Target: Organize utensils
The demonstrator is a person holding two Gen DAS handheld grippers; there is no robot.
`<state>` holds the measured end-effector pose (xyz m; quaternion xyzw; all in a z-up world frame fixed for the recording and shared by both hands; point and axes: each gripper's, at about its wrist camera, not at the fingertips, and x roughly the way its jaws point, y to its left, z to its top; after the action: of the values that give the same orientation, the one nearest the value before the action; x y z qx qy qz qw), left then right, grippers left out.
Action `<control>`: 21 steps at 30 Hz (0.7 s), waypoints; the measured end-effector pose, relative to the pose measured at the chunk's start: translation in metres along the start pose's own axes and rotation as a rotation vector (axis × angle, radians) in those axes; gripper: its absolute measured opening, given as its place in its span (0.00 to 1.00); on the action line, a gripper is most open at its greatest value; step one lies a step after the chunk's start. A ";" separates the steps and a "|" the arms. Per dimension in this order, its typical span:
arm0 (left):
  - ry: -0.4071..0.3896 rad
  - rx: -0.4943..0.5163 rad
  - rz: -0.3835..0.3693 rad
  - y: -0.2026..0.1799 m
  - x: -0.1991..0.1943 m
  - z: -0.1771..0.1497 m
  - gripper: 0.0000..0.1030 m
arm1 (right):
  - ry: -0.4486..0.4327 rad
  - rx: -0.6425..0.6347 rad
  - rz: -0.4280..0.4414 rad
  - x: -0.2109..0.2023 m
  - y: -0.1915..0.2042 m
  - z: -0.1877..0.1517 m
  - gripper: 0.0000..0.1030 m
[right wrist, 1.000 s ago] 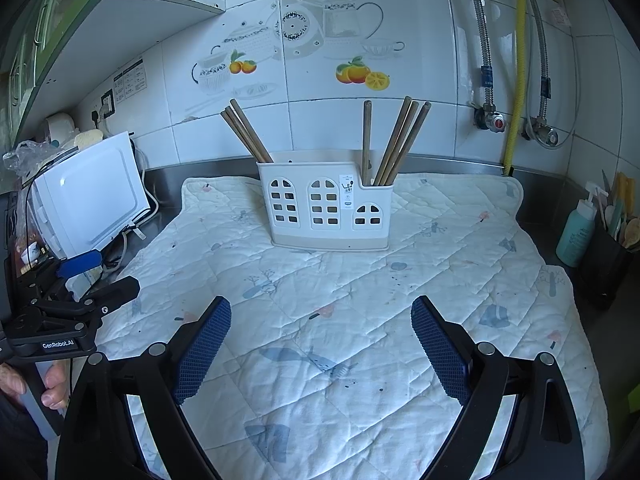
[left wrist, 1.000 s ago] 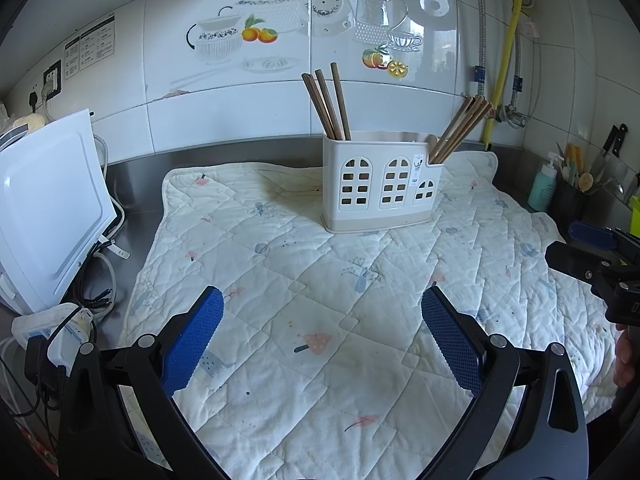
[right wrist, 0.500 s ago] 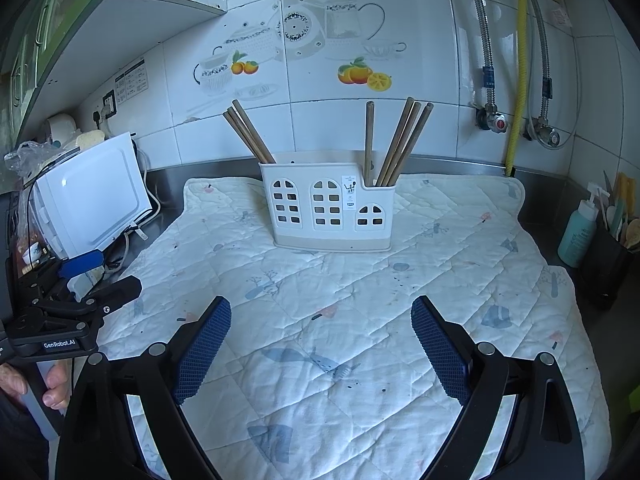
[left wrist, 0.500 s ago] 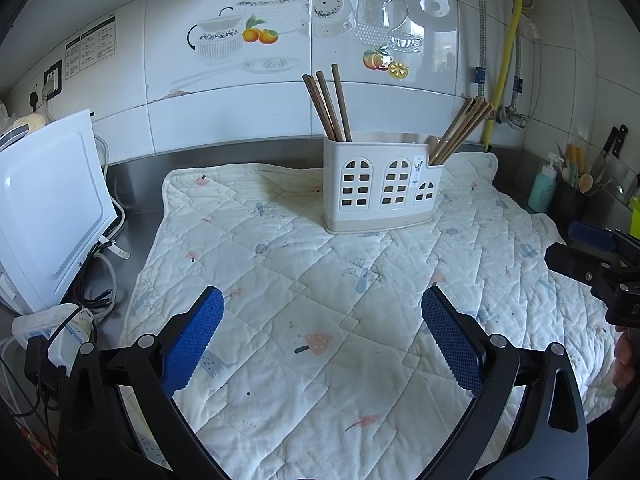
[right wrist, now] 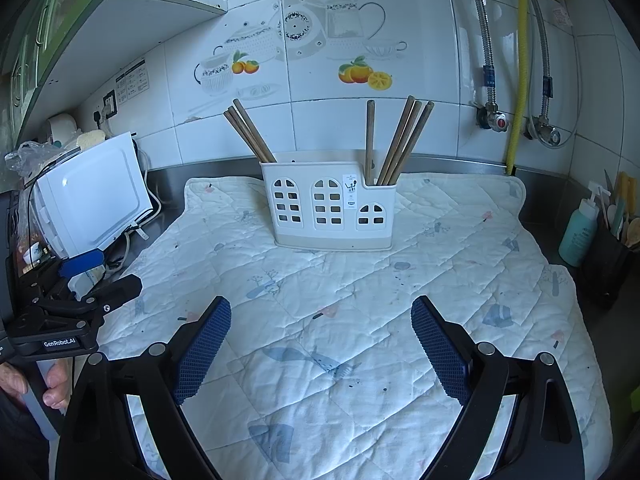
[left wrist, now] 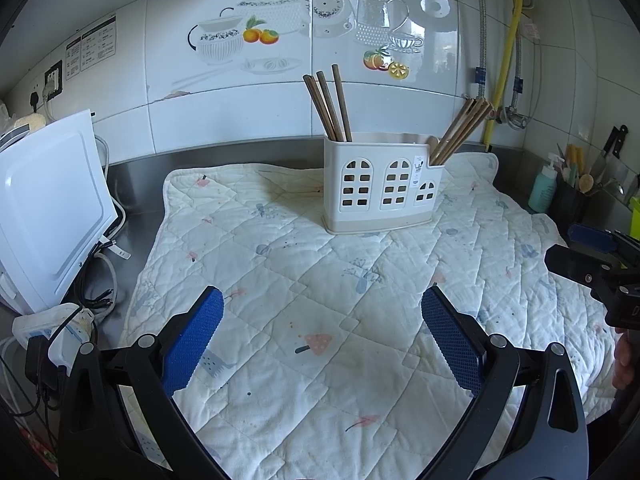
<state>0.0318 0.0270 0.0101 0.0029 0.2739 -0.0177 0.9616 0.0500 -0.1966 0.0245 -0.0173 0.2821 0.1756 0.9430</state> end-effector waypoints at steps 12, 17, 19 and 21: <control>-0.002 -0.009 0.010 0.003 0.000 0.000 0.95 | 0.004 0.001 -0.002 0.001 -0.001 -0.001 0.86; -0.003 -0.010 0.011 0.003 0.000 0.000 0.95 | 0.004 0.001 0.000 0.002 -0.002 -0.002 0.86; -0.004 -0.010 0.007 0.003 0.000 0.000 0.95 | 0.005 0.000 -0.003 0.002 -0.002 -0.002 0.86; -0.011 -0.011 0.001 0.002 -0.002 -0.001 0.95 | 0.006 0.001 -0.003 0.003 -0.002 -0.002 0.86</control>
<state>0.0299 0.0294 0.0101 -0.0026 0.2685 -0.0158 0.9631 0.0517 -0.1974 0.0206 -0.0179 0.2849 0.1740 0.9425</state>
